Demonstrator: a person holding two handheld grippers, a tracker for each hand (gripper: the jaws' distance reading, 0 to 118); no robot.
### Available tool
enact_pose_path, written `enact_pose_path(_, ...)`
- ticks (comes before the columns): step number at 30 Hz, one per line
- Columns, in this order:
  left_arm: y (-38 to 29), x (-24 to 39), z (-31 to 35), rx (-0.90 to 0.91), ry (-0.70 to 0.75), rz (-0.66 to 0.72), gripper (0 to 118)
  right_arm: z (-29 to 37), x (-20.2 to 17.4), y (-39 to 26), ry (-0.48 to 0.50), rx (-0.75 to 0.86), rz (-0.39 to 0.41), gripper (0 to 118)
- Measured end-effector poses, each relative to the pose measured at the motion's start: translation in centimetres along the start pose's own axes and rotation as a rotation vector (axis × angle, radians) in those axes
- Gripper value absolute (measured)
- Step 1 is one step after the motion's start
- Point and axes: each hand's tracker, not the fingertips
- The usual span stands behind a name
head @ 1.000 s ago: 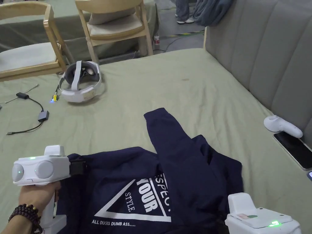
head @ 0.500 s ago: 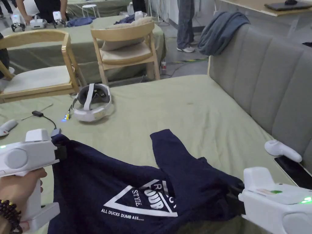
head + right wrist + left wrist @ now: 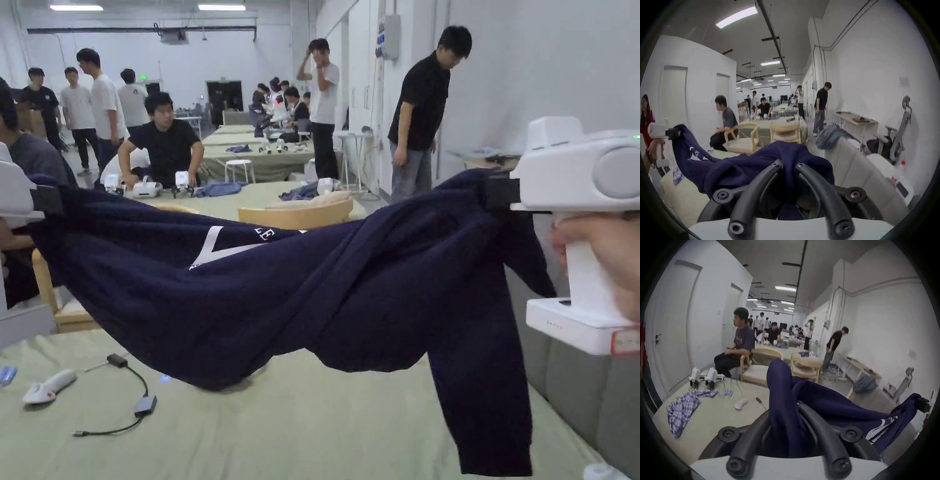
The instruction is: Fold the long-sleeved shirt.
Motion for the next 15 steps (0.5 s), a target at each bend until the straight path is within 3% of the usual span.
enact_pose_path(3, 4.0, 1.3, 0.9, 0.038, 0.028, -0.025, 4, -2.1, -0.3, 5.9, -0.013, 0.027, 0.025, 10)
enact_pose_path(8, 7.5, 3.7, 2.8, 0.106, 0.021, -0.048, 4, -3.9, 0.0, 11.7, -0.077, 0.029, -0.005, 10)
enact_pose_path(15, 2.8, 3.1, 0.0, 0.024, 0.023, -0.029, 4, -7.3, 0.5, 5.6, -0.080, -0.072, -0.039, 10)
